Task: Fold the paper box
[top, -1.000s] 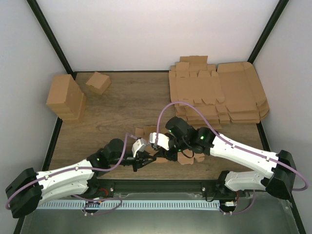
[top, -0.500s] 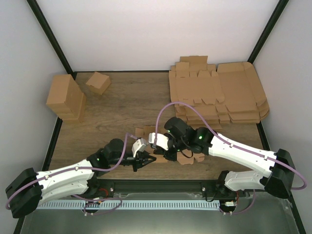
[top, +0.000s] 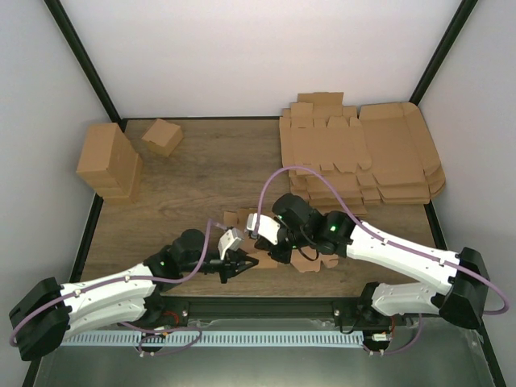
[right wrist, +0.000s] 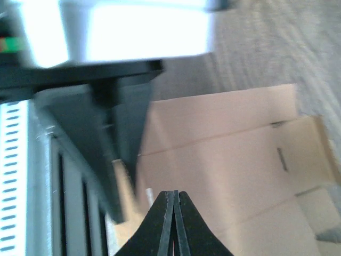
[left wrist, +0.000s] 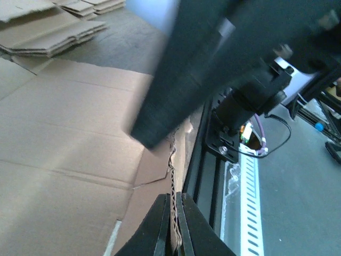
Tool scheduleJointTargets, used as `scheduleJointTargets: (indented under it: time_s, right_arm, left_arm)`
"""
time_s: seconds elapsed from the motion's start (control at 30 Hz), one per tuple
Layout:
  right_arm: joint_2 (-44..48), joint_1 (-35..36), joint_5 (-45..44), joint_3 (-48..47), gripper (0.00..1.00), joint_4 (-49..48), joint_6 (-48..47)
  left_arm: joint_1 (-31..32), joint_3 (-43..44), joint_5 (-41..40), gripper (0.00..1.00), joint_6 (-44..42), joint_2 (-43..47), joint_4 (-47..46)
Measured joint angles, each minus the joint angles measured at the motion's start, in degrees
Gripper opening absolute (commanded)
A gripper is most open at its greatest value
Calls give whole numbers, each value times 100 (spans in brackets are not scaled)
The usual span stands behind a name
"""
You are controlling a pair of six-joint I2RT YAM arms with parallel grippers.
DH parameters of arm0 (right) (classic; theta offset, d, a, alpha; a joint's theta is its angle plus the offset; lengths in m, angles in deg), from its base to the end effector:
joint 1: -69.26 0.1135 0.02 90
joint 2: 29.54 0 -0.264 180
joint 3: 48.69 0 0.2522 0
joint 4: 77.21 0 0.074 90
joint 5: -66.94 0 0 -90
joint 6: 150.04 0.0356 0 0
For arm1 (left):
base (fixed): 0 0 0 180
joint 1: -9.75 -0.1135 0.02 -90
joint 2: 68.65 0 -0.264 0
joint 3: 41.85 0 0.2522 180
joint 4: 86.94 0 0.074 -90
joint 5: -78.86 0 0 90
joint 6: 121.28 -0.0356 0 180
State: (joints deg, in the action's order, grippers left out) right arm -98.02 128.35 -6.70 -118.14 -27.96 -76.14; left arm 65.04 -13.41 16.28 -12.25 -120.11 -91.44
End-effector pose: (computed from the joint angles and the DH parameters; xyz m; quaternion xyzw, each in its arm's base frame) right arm 0.1184 0.2173 0.2826 -0.6044 0.7020 0.2529 0.2792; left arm 0.0934 -0.1637 0.1878 0.3769 0.7063 -0.4961 0.3360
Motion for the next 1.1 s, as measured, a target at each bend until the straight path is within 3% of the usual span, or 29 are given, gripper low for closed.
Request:
scheduleJointTargets:
  time_s: [0.2, 0.5, 0.77, 1.1]
  right_arm:
    - [245, -52, -649, -7, 31, -225, 310]
    - [573, -63, -352, -105, 48, 31, 273]
    - [426, -63, 42, -116, 45, 695, 142]
    - [280, -63, 70, -111, 43, 719, -22]
  left_arm:
    - [15, 0, 133, 4, -4, -50, 22]
    - [15, 0, 133, 4, -22, -44, 46]
    - [15, 0, 133, 4, -24, -37, 46]
    - [15, 0, 133, 4, -44, -37, 48]
